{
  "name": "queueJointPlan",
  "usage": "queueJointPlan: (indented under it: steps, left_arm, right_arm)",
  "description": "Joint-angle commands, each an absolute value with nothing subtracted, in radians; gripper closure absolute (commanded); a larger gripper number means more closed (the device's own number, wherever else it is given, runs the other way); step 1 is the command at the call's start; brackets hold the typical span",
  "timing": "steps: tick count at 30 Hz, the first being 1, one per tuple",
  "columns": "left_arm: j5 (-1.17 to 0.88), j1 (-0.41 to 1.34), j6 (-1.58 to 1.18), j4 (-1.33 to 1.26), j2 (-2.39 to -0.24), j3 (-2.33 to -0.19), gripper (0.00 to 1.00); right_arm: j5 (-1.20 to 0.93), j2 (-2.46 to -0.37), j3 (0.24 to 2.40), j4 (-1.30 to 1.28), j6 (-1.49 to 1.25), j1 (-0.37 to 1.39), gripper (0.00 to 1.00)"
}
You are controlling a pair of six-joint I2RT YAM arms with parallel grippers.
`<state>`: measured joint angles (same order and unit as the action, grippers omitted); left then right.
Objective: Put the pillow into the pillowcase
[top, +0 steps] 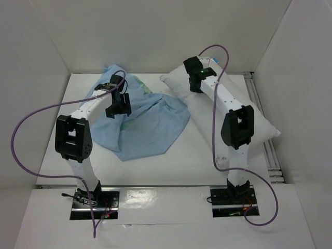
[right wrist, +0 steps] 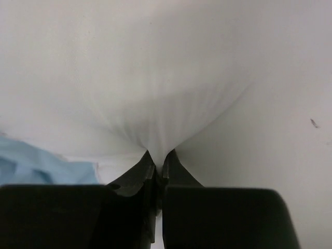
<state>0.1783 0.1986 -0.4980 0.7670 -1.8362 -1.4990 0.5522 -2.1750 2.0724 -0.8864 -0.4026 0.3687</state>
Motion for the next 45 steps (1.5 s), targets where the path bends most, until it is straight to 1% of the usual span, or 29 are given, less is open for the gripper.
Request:
queueJointPlan:
  steps: [1,2,6,15,20,23,24,25,28,30,32,34,35,39,43,44,45]
  left_arm:
    - [0.222,0.210,-0.450,0.787,-1.847,-1.523,0.19]
    - [0.260,0.219,-0.449,0.776,-1.864,-1.514,0.19]
    - [0.296,0.229,-0.427,0.758,-1.885,-1.496,0.18]
    - [0.273,0.229,-0.407,0.713,-1.983,-1.508,0.17]
    - [0.290,0.219,-0.439,0.713,-2.031,-1.528,0.36]
    - [0.290,0.219,-0.430,0.713,-2.042,-1.539,0.38]
    - [0.290,0.219,-0.430,0.713,-2.042,-1.549,0.42]
    - [0.290,0.219,-0.430,0.725,-2.042,-1.549,0.55]
    - [0.299,0.219,-0.456,0.785,-2.030,-1.591,1.00]
    - [0.260,0.219,-0.466,0.822,-2.004,-1.633,1.00]
    - [0.227,0.210,-0.448,0.844,-1.945,-1.654,1.00]
    - [0.168,0.200,-0.437,0.854,-1.910,-1.689,1.00]
    - [0.147,0.199,-0.437,0.854,-1.884,-1.701,1.00]
    - [0.063,0.135,-0.448,0.888,-1.861,-1.746,1.00]
    - [-0.075,0.071,-0.474,0.897,-1.839,-1.726,1.00]
    - [-0.118,0.060,-0.474,0.885,-1.824,-1.726,1.00]
    - [-0.136,0.051,-0.474,0.885,-1.815,-1.712,1.00]
  right_arm:
    - [0.448,-1.930,1.927,-0.838,-0.380,0.393,1.00]
    - [0.448,-1.890,1.899,-0.827,-0.380,0.393,1.00]
    - [0.428,-1.709,1.772,-0.868,-0.412,0.432,1.00]
    - [0.376,-1.548,1.632,-0.917,-0.476,0.462,1.00]
    - [0.354,-1.483,1.614,-0.928,-0.485,0.462,1.00]
    - [0.354,-1.473,1.614,-0.939,-0.485,0.462,1.00]
    - [0.354,-1.473,1.614,-0.939,-0.485,0.462,1.00]
    - [0.354,-1.473,1.624,-0.939,-0.485,0.462,1.00]
    - [0.318,-1.473,1.634,-0.918,-0.456,0.462,1.00]
    - [0.211,-1.447,1.609,-0.853,-0.407,0.462,1.00]
    - [0.074,-1.421,1.550,-0.793,-0.312,0.512,1.00]
    - [0.016,-1.381,1.496,-0.744,-0.272,0.557,1.00]
    - [0.003,-1.367,1.477,-0.735,-0.259,0.601,1.00]
    - [-0.012,-1.286,1.359,-0.699,-0.222,0.684,1.00]
    - [0.023,-1.285,1.244,-0.767,-0.212,0.747,1.00]
    - [0.023,-1.298,1.214,-0.776,-0.212,0.764,0.95]
    - [0.023,-1.314,1.213,-0.793,-0.212,0.764,0.74]
